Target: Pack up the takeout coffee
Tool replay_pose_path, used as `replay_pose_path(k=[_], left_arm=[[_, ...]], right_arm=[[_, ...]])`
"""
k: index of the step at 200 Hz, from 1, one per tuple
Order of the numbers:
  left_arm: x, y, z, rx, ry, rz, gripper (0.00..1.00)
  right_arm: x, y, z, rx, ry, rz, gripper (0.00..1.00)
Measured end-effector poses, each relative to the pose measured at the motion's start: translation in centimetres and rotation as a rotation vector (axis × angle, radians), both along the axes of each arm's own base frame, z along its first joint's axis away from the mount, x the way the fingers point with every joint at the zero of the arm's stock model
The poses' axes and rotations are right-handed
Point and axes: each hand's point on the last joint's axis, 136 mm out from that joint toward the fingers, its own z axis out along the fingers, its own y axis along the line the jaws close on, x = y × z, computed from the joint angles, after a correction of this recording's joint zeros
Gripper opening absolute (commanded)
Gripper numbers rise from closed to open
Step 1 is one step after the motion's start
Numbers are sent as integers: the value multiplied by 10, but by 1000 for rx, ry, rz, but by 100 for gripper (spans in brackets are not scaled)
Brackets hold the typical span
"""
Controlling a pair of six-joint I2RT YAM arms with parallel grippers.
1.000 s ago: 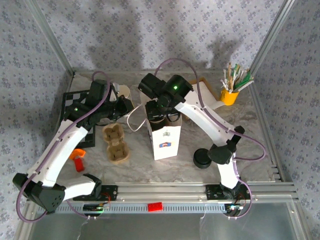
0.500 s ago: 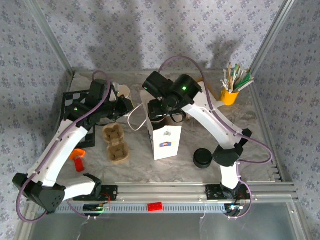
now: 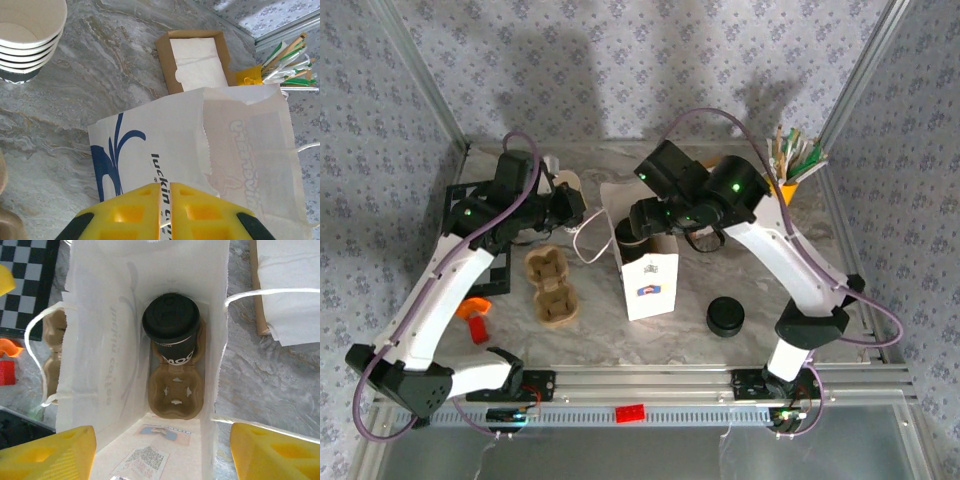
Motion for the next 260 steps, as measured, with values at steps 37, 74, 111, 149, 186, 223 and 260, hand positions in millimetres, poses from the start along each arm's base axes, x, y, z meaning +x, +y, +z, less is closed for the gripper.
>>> replay_pose_path(k=[37,74,111,149,186,223,260], left_arm=[[4,-1,8,24,-32,-20,14],[14,-2,22,63,-94,-44,17],[24,1,31,119,-155,-68,22],[35,10,32,178,-191,-70,25],[42,21,33,210,-211,-56,27],[50,27,33,234,-239,-42,30],[57,32,28,254,-242,-27,30]], right_arm=[[4,-7,19,74,-40,5,72],[23,-50,35,119,-92,-102,72],[49,-147,20,86,-113,-381,69],[76,-235,-26,40,-58,-644,62],[113,-284,-73,77,17,-782,59],[154,-301,-107,108,58,-799,55],[183,-309,-140,106,111,-793,49]])
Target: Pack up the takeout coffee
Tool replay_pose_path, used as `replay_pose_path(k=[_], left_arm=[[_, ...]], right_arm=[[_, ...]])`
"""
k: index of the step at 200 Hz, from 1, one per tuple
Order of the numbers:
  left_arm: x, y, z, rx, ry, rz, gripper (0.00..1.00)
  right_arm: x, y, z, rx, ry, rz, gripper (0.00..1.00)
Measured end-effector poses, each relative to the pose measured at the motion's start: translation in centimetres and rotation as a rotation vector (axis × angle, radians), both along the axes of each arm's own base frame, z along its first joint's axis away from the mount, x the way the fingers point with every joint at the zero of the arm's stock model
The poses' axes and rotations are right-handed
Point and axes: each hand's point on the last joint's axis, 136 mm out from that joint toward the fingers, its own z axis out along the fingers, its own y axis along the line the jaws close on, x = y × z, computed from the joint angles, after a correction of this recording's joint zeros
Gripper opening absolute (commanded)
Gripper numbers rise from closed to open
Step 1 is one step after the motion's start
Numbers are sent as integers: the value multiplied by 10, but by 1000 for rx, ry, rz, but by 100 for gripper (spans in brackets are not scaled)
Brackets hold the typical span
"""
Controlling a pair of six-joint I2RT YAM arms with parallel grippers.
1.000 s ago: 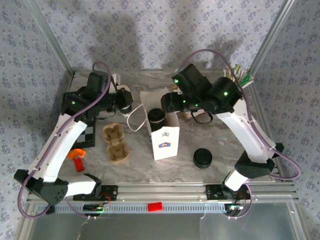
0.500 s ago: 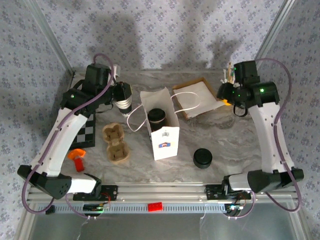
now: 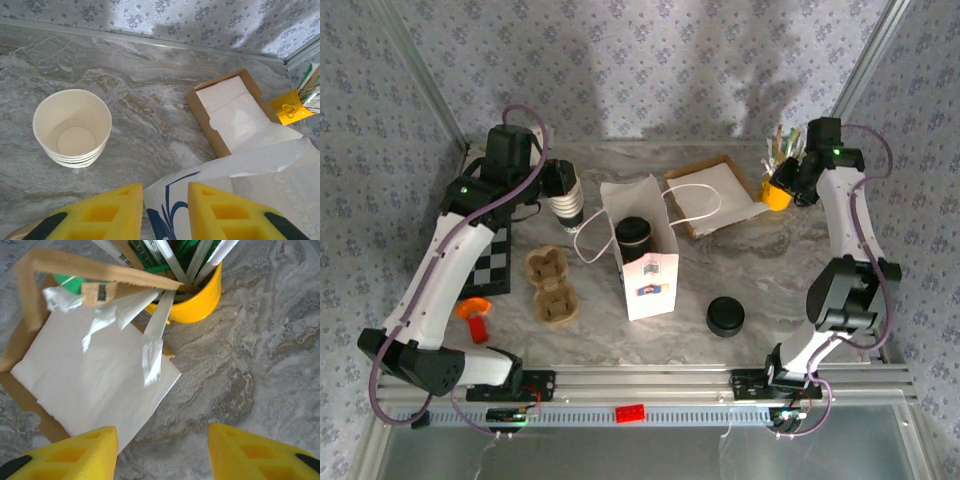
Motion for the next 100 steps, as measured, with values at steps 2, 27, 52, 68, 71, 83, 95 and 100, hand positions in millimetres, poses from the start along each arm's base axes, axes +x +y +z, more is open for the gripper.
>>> replay_pose_path(k=[2,27,52,68,71,83,95,100], left_arm=[[0,0,0,0,0,0,30],[3,2,-2,6,0,8,30],[4,6,-1,11,-5,22,31],[6,7,-2,13,-9,29,31],[7,7,-2,13,-10,30,31],[7,7,-3,13,-11,31,31],[8,7,-3,13,-10,32,31],[8,7,-3,13,-10,33,31]], right_arm=[[2,0,-1,0,2,0,49],[17,-3,-12,3,8,8,43],[24,-7,-18,4,13,3,38],[28,-9,-23,4,20,5,32],[29,-9,-24,6,22,2,31],[33,-10,-26,8,24,4,26],[35,-10,-26,6,20,10,19],[36,-10,-26,6,18,10,16]])
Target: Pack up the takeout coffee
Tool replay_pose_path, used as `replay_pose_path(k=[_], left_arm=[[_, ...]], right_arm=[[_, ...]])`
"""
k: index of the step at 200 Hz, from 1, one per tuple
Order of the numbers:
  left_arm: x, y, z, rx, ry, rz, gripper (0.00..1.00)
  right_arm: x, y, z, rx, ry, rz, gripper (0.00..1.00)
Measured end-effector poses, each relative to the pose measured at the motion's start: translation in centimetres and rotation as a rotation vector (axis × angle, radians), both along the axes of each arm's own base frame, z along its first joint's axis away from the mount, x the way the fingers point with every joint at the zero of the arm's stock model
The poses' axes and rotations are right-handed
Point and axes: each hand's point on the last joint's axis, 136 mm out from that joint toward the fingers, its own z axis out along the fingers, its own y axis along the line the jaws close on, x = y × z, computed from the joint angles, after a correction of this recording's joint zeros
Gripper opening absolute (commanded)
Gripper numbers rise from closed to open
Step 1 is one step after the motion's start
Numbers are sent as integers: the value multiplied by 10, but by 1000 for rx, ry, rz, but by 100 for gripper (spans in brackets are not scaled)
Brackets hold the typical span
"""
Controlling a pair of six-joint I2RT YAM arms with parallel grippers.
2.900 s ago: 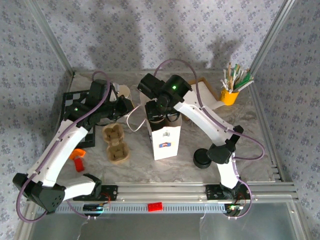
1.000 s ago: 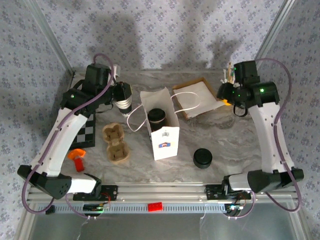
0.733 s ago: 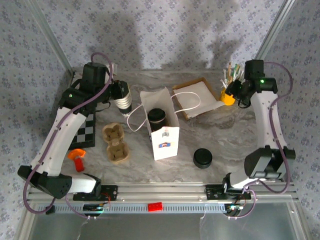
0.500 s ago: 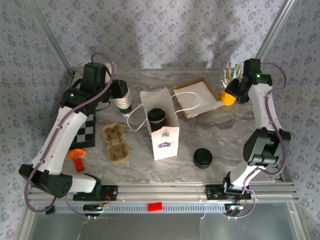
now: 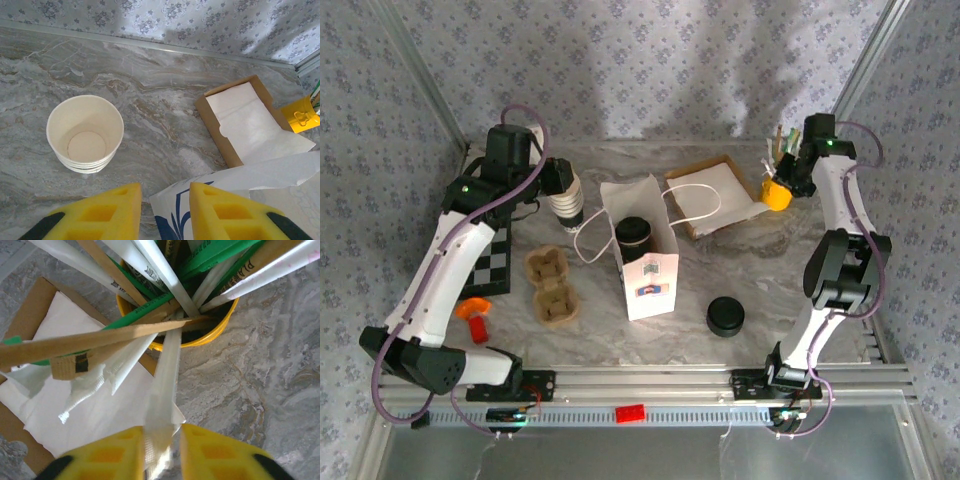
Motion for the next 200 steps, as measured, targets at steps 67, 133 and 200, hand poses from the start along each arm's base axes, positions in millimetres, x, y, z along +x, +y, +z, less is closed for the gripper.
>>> replay_pose_path(k=[67,133,200], left_arm=[[0,1,0,0,0,2,32],[-2,1,0,0,2,1,32],[-26,10,18,-38,-39,10,31]], right_arm=[[1,1,15,4,-29,3,6],[-28,8,90,9,-176,-5,6],[-85,41,173,33,-358,46,5]])
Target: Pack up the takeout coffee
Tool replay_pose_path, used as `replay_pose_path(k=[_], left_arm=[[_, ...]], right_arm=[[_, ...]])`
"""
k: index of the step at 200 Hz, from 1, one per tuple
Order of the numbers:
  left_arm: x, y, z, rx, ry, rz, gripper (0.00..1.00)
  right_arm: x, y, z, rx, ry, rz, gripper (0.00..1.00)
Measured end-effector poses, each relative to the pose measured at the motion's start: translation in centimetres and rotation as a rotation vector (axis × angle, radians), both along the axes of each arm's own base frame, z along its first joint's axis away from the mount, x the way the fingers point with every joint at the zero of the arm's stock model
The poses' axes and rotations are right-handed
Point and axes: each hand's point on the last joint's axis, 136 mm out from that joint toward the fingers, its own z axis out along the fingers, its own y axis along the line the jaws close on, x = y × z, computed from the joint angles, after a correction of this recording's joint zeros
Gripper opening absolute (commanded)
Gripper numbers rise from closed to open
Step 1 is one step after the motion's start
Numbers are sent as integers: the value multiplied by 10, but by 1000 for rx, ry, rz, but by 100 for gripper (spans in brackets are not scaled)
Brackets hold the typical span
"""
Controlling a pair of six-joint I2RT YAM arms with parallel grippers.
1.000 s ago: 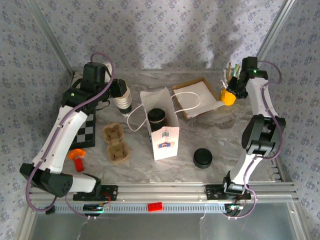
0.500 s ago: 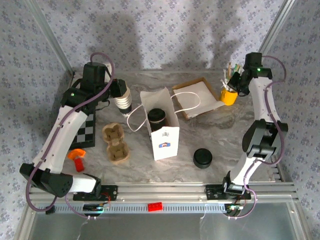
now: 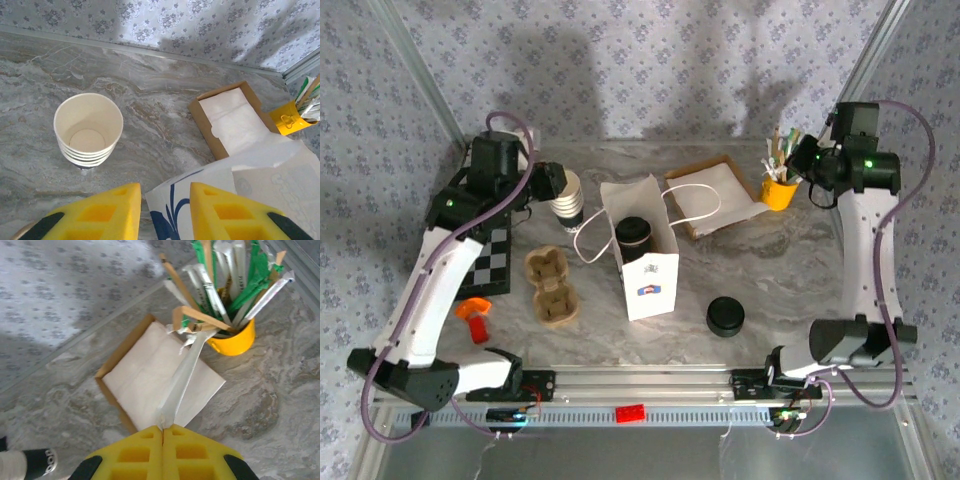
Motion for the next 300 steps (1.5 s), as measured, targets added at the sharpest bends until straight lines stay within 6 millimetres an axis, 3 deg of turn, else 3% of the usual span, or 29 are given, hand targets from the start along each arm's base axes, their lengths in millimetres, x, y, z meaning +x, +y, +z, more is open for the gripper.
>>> replay_pose_path(k=[50,77,131,172,246,276,300], left_arm=[[-21,4,-6,-52,21,6,30],[-28,6,-13,-65,38,13,30],[-39,13,-20,-65,42,31,30],[-40,16,-22,-55,43,44,30],[-42,17,-25,-49,58,45,30],[-42,17,-25,-48,59,45,30],[-42,17,-26,-48,60,44,30]], right_arm=[[-43,44,69,35,-192,132,4],[-62,81,97,76,-267,265,4],[-103,165,130,181,-333,607,4],[-134,200,118,218,-258,762,3],[-179,217,82,192,-76,872,5],[-183,216,60,145,19,870,11],[-176,230,44,105,99,891,19]])
